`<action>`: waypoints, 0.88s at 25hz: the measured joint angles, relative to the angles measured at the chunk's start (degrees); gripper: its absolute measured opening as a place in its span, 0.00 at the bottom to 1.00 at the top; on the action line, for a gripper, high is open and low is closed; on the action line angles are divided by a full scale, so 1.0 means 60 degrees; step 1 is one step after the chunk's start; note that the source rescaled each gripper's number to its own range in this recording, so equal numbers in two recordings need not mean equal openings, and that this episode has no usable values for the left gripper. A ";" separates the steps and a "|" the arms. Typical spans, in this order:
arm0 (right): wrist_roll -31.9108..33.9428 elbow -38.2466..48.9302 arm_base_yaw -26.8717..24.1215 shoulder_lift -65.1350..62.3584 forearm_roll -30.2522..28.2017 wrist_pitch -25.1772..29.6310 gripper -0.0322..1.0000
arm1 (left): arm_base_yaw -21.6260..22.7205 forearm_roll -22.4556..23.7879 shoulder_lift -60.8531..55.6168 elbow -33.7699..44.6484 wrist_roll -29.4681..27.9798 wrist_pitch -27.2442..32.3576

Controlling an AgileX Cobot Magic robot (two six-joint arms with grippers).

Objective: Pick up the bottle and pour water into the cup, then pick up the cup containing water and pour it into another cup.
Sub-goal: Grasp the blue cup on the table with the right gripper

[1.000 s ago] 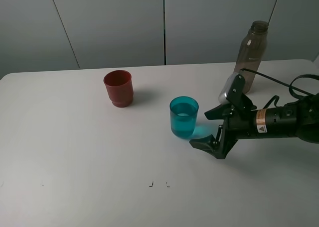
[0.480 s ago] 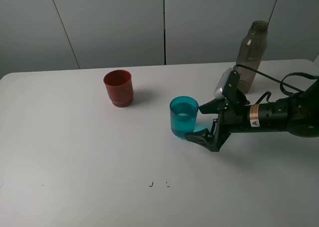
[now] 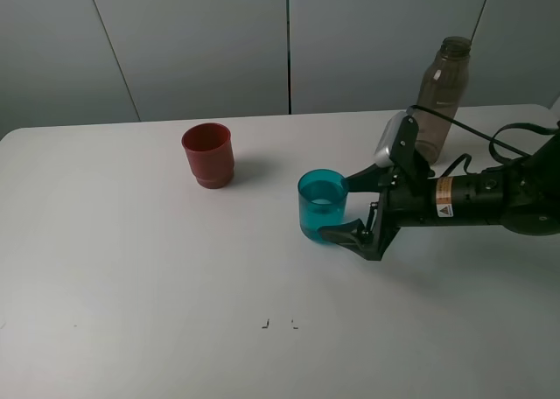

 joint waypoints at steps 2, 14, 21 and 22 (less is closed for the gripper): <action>0.0040 -0.0124 0.0113 0.0131 -0.0018 -0.0016 1.00 | 0.0000 0.0000 0.0000 0.0000 0.0000 0.0000; 0.0094 -0.0670 0.0500 0.0574 -0.0018 -0.0016 1.00 | 0.0000 0.0000 0.0000 0.0000 0.0000 0.0000; -0.0047 -0.0670 0.0500 0.0574 -0.0054 -0.0078 1.00 | 0.0000 0.0000 0.0000 0.0000 0.0000 0.0000; -0.0081 -0.0670 0.0500 0.0574 -0.0054 -0.0078 1.00 | 0.0000 0.0000 0.0000 0.0000 0.0000 0.0000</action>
